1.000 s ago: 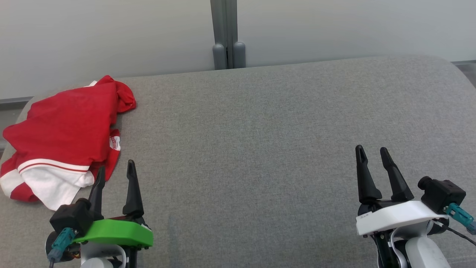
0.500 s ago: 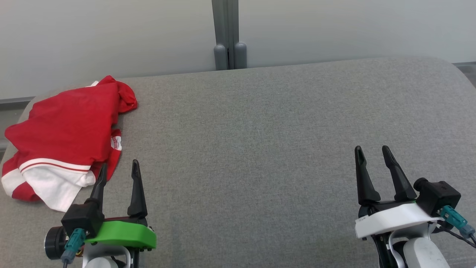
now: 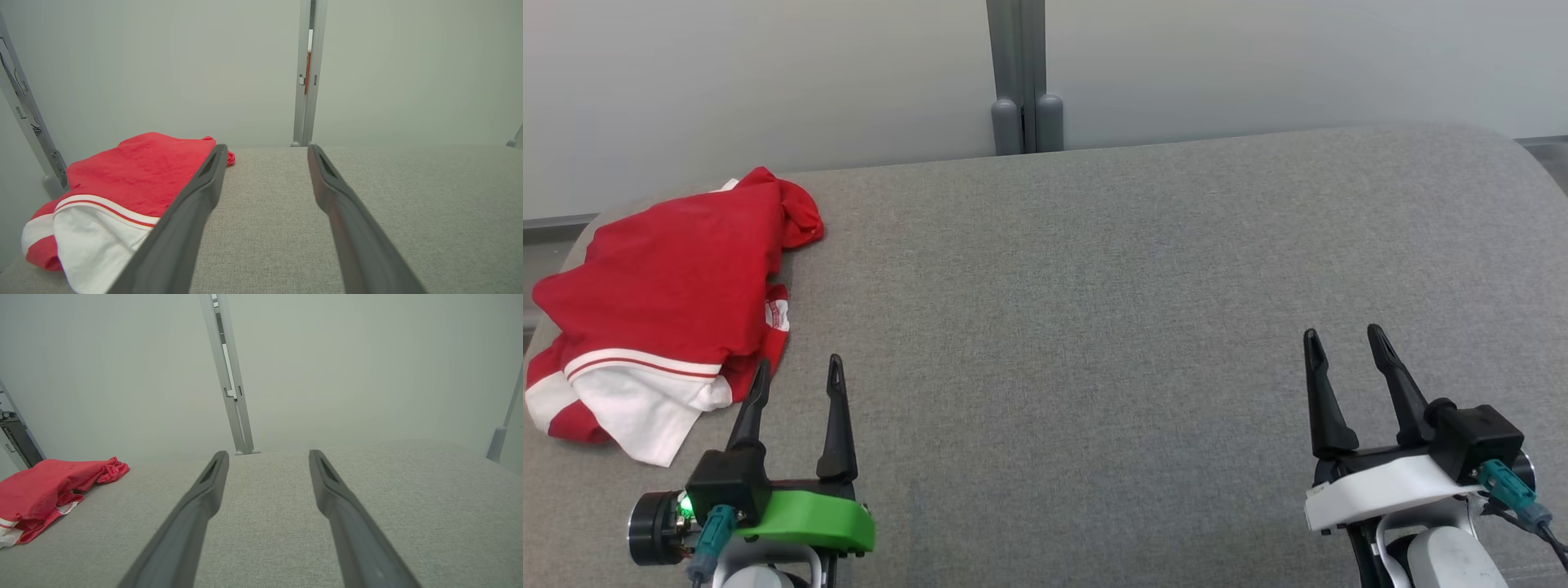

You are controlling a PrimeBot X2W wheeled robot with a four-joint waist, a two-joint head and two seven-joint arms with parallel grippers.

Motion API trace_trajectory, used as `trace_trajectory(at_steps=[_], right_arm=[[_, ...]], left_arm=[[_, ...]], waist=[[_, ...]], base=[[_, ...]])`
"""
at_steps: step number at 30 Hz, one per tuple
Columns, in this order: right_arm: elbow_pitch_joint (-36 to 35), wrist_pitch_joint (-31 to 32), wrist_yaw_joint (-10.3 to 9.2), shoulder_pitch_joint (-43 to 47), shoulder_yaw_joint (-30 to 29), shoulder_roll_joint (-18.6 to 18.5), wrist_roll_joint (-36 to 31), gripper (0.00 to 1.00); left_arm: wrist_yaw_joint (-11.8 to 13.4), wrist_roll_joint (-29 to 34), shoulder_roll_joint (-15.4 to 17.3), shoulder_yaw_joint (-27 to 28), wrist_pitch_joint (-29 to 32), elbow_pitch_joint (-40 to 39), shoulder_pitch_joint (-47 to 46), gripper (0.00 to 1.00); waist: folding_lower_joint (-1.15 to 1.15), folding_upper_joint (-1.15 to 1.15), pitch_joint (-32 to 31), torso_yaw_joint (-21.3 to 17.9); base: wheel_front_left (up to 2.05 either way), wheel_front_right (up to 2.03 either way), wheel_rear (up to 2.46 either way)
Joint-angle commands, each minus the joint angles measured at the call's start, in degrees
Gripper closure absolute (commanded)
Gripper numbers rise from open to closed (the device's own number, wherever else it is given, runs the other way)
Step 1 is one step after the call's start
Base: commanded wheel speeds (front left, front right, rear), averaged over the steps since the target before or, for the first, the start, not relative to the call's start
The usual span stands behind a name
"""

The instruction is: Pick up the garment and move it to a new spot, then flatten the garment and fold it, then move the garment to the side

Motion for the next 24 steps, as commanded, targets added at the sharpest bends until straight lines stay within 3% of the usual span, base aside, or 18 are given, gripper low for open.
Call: trace_trajectory(at_steps=[1, 24], right_arm=[[0.22, -0.61, 0.0, 0.44, -0.15, -0.27, -1.19, 0.0], [2.18, -0.93, 0.0, 0.23, -0.31, -0.27, -1.19, 0.0]], left_arm=[[0.33, 0.96, 0.39, -0.09, -0.55, 0.11, 0.2, 0.0], [0.2, -1.88, 0.78, -0.08, -0.07, 2.11, 0.17, 0.0]], waist=[[-0.01, 0.0, -0.03, 0.01], [-0.01, 0.0, -0.29, 0.18]], base=[[0.0, 0.0, 0.0], [0.0, 0.0, 0.0]])
